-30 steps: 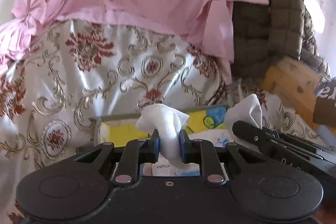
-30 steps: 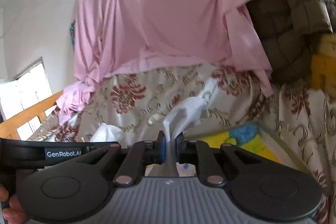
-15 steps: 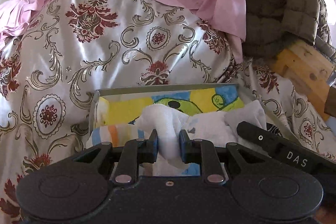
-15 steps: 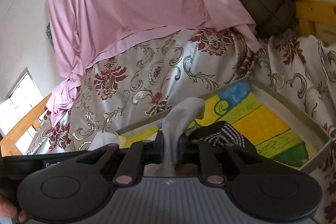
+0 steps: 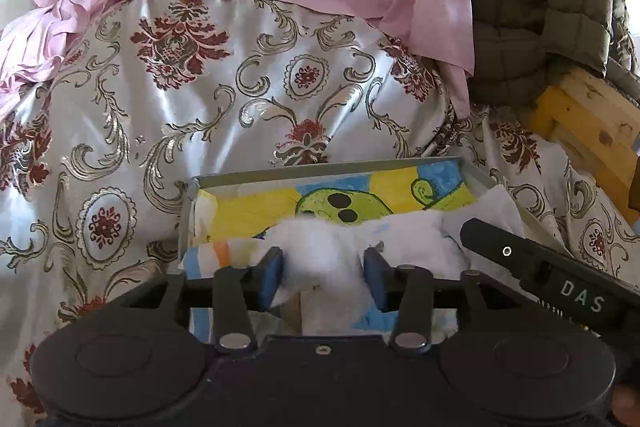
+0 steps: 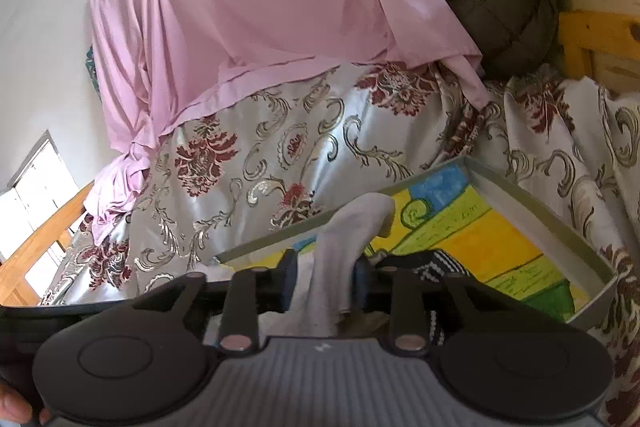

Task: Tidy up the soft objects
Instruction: 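Open both tools to release the wipes into the gray tray, then lift both tools from the tray and move back over the pile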

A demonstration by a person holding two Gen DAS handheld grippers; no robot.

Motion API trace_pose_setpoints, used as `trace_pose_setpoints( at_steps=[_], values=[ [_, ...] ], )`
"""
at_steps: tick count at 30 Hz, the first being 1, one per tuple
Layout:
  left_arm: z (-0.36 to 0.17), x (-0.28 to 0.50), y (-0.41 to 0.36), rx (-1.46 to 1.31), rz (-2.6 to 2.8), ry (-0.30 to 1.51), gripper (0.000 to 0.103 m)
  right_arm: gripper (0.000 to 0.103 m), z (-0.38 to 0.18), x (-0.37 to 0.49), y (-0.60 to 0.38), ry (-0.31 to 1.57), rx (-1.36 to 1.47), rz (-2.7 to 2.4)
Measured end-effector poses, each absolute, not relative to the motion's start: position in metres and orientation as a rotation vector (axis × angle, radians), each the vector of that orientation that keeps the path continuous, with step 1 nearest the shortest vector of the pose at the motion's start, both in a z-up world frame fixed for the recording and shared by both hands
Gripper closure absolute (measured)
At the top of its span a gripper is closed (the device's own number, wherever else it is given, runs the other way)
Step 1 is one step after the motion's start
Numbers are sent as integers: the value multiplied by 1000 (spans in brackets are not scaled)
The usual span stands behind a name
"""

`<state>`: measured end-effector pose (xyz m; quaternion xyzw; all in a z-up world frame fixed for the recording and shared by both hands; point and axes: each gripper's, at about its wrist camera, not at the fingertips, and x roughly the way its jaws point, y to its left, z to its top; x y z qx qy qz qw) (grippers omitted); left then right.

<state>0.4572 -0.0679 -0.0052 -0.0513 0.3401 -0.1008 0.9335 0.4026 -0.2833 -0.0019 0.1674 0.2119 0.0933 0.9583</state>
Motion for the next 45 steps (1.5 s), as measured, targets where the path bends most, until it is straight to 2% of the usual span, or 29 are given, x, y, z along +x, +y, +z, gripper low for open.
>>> trace_pose_setpoints(
  at_steps=[1, 7, 11, 12, 14, 19, 23, 33, 45],
  values=[
    [-3, 456, -68, -103, -203, 692, 51, 56, 0, 401, -283, 423, 330, 184],
    [9, 446, -67, -78, -166, 668, 43, 40, 12, 393, -292, 400, 332, 182],
    [21, 435, -63, -93, -134, 635, 28, 30, 22, 385, -299, 379, 339, 181],
    [24, 432, -61, -103, -124, 627, 26, 29, 25, 382, -301, 373, 344, 183],
    [31, 425, -59, -114, -100, 611, 19, 20, 33, 374, -302, 356, 341, 180],
    [52, 394, -53, -119, -23, 537, 8, 8, 56, 346, -298, 308, 294, 171],
    [69, 364, -46, -151, 8, 484, 6, 2, 70, 319, -293, 284, 273, 174],
    [92, 277, -37, -174, 28, 394, 1, 0, 81, 242, -289, 249, 280, 121],
    [80, 191, -22, -184, 45, 376, 1, 0, 69, 160, -280, 251, 276, 89]
  ],
)
